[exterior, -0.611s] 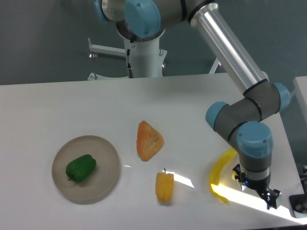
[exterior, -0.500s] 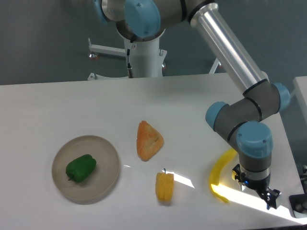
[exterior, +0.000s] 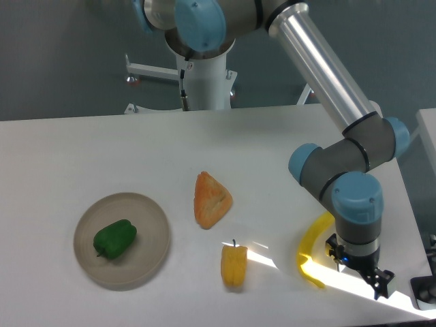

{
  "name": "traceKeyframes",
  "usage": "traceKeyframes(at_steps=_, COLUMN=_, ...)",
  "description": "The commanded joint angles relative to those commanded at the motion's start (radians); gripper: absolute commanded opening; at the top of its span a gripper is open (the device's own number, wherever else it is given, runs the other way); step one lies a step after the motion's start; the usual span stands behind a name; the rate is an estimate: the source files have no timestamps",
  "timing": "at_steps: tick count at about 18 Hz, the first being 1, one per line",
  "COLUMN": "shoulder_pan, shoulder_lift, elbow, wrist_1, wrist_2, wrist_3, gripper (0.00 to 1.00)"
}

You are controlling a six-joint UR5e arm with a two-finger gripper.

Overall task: Pick up the green pepper from the plate
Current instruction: 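Move the open gripper over the green pepper on the plate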

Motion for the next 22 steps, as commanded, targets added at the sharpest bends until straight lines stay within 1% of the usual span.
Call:
traceKeyframes(at_steps=2, shoulder_pan=0.0, shoulder_lift=0.035, elbow=-0.029, wrist_1=-0.037, wrist_2=-0.04, wrist_3=-0.005, gripper=1.0)
traceKeyframes(at_steps=3, shoulder_pan=-0.002, shoulder_lift=0.057, elbow=-0.054, wrist_1=-0.054, wrist_2=-0.06, wrist_3=-0.006, gripper=1.0)
traceKeyframes(at_steps=6, shoulder_pan=-0.002, shoulder_lift=0.147, elbow=-0.173, wrist_1=-0.061, wrist_2=-0.095, wrist_3=-0.054, gripper=1.0)
traceKeyframes(at_steps=8, shoulder_pan=-0.012, shoulder_lift=0.201, elbow=-0.227, wrist_1=-0.061, wrist_2=-0.113, wrist_3=-0.131, gripper=1.0)
traceKeyframes(at_steps=13, shoulder_pan=-0.1, shoulder_lift=0.307, elbow=-0.347, wrist_1=-0.057, wrist_2=-0.156, wrist_3=-0.36, gripper=1.0)
traceKeyframes(at_steps=14, shoulder_pan=-0.118, shoulder_lift=0.324, elbow=-0.37, wrist_1=-0.055, wrist_2=-0.158, wrist_3=-0.394, gripper=1.0)
traceKeyframes(at_steps=16, shoulder_pan=-0.161, shoulder_lift=0.345, elbow=-0.396, wrist_1=-0.054, wrist_2=-0.16, wrist_3=-0.487, gripper=1.0)
traceKeyframes(at_steps=19, shoulder_pan=-0.21, shoulder_lift=0.374, elbow=-0.456, wrist_1=-0.049, wrist_2=-0.222, wrist_3=-0.661, gripper=1.0)
traceKeyframes(at_steps=21, shoulder_pan=-0.251, shoulder_lift=0.391, elbow=-0.492, wrist_1=-0.042, wrist_2=-0.259, wrist_3=-0.73, gripper=1.0)
traceKeyframes(at_steps=22, shoulder_pan=-0.259, shoulder_lift=0.399, elbow=-0.496, wrist_1=-0.025, wrist_2=-0.282, wrist_3=-0.753, gripper=1.0)
